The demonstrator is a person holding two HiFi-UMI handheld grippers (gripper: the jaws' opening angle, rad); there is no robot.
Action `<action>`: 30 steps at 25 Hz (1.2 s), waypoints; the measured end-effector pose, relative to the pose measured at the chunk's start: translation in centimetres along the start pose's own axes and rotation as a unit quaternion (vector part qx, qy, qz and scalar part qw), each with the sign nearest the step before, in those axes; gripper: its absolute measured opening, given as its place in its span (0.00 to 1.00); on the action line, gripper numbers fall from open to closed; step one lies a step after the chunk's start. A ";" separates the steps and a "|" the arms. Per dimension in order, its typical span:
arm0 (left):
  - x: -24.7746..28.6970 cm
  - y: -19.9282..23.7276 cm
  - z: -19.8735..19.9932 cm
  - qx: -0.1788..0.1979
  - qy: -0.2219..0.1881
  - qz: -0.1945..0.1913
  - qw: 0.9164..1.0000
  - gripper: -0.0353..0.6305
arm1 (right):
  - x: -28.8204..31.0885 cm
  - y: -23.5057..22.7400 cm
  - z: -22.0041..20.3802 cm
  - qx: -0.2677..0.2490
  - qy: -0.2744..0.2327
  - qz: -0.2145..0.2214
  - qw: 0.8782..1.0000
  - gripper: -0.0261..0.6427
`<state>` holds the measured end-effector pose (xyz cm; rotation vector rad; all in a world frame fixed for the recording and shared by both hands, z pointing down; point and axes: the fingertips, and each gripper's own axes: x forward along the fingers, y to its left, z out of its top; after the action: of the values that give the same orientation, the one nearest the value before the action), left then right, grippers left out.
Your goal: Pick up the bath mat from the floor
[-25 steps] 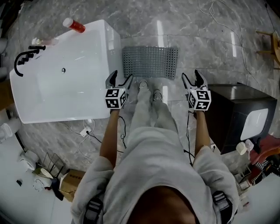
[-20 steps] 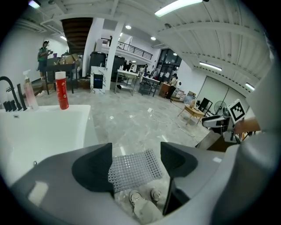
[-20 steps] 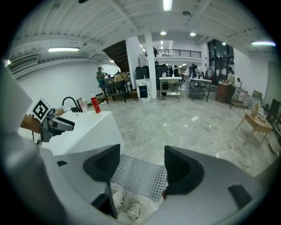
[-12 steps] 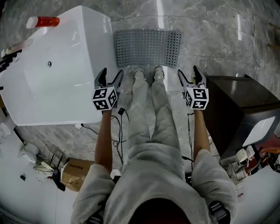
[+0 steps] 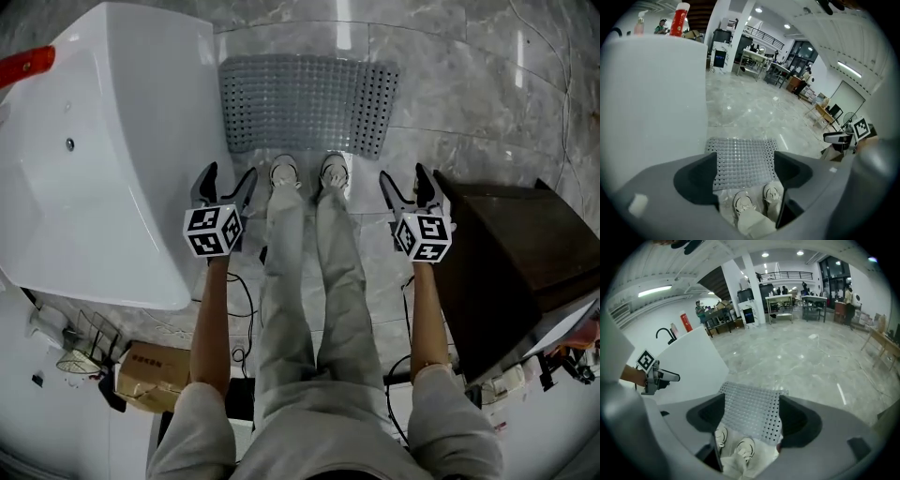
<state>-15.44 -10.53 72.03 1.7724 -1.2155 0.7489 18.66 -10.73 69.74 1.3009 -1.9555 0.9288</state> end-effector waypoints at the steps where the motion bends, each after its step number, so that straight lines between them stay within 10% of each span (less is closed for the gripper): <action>1: 1.3 0.6 -0.8 0.004 0.007 0.002 1.000 0.61 | 1.1 -0.3 -0.9 0.003 0.004 0.000 1.000 0.53; 30: 30.8 18.1 -22.1 0.026 0.191 0.161 0.968 0.89 | 29.1 -12.7 -26.5 0.073 0.207 -0.056 0.974 0.63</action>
<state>-21.92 -7.65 113.41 1.3955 -1.2353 1.2574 23.60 -7.46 110.70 1.1679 -1.5033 1.1963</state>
